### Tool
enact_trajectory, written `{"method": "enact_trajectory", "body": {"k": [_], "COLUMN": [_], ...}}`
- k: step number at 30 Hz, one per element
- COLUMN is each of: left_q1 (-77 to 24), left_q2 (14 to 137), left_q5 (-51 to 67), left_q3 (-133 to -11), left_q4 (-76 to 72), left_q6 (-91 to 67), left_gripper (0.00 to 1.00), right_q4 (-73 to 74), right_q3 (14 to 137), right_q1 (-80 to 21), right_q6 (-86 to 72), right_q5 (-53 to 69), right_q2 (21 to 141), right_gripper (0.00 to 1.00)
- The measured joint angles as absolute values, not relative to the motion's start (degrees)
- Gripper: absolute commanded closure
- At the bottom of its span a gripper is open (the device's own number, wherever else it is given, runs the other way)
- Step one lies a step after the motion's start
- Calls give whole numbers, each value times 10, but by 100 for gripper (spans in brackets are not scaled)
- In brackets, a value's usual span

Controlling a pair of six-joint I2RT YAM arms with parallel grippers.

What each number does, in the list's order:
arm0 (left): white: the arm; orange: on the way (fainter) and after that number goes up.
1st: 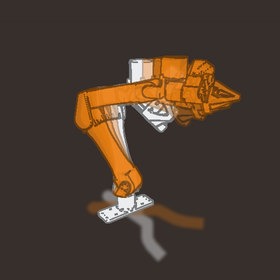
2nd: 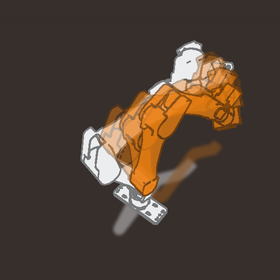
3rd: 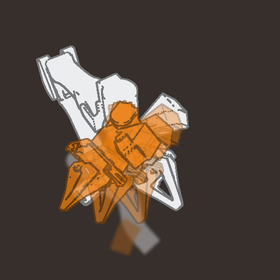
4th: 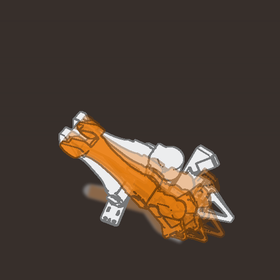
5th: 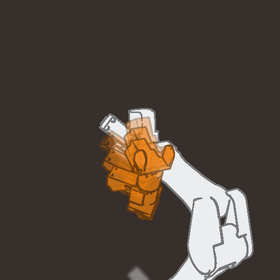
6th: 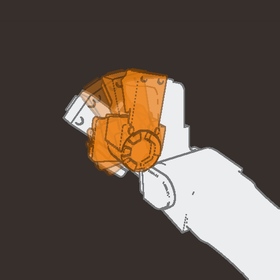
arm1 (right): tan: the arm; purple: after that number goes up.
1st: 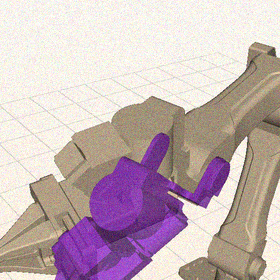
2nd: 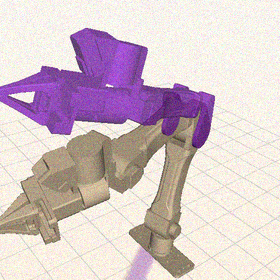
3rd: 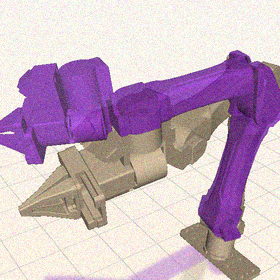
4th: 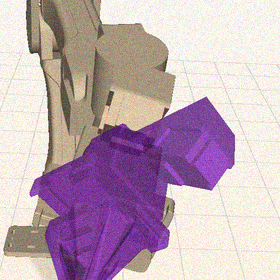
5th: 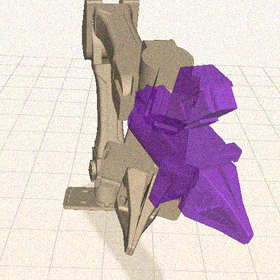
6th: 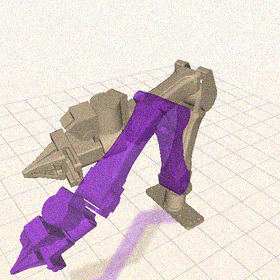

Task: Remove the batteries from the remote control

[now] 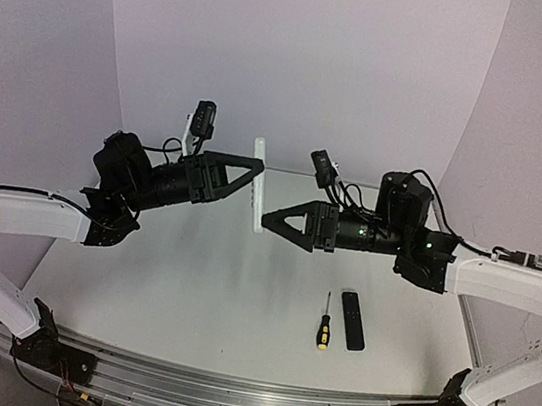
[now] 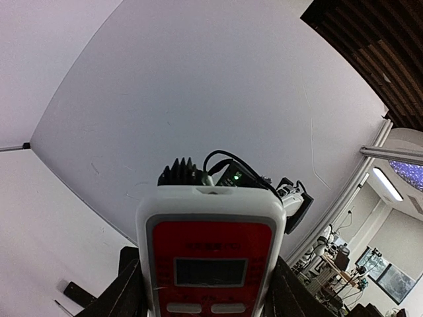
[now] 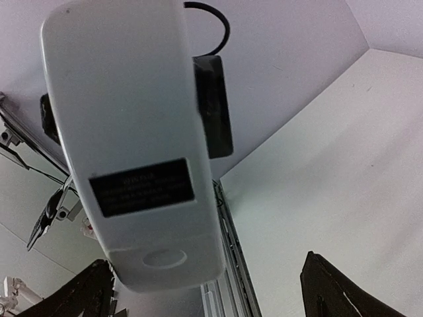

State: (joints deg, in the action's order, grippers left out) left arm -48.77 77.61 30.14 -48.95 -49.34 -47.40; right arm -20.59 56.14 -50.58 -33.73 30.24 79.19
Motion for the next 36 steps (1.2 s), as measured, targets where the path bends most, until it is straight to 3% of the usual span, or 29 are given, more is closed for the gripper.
{"method": "enact_trajectory", "body": {"k": [2,4,10,15,16,18,19,20,21,30,36], "left_q1": [-489,-489,-492,-494,-494,-495,-496,-497,-497,-495,-495], "left_q2": [782,788,794,792,790,783,779,774,766,686,704], "left_q5": [303,304,309,301,300,298,297,298,293,216,233], "left_q3": [-489,-489,-489,-475,-469,-458,-454,-449,-446,-477,-517], "left_q4": [-500,-503,-530,-548,-553,-557,-556,-552,-537,-217,-80], "left_q6": [-474,-474,-477,-489,-490,-490,-490,-487,-481,-474,-503], "left_gripper": [100,100,100,97,83,30,14,4,1,0,1], "right_q4": [-222,-233,-257,-261,-260,-255,-252,-246,-228,147,285], "right_q3": [576,589,611,612,612,612,612,612,614,689,716], "right_q1": [-516,-526,-540,-542,-543,-546,-547,-548,-549,-550,-557], "right_q6": [-336,-336,-332,-319,-318,-316,-314,-310,-301,-105,-6], "right_q5": [306,311,318,320,320,320,319,319,317,173,91], "right_q2": [810,823,847,852,853,854,854,854,853,823,822], "right_gripper": [7,15,53,77,80,82,83,83,84,85,85]}}
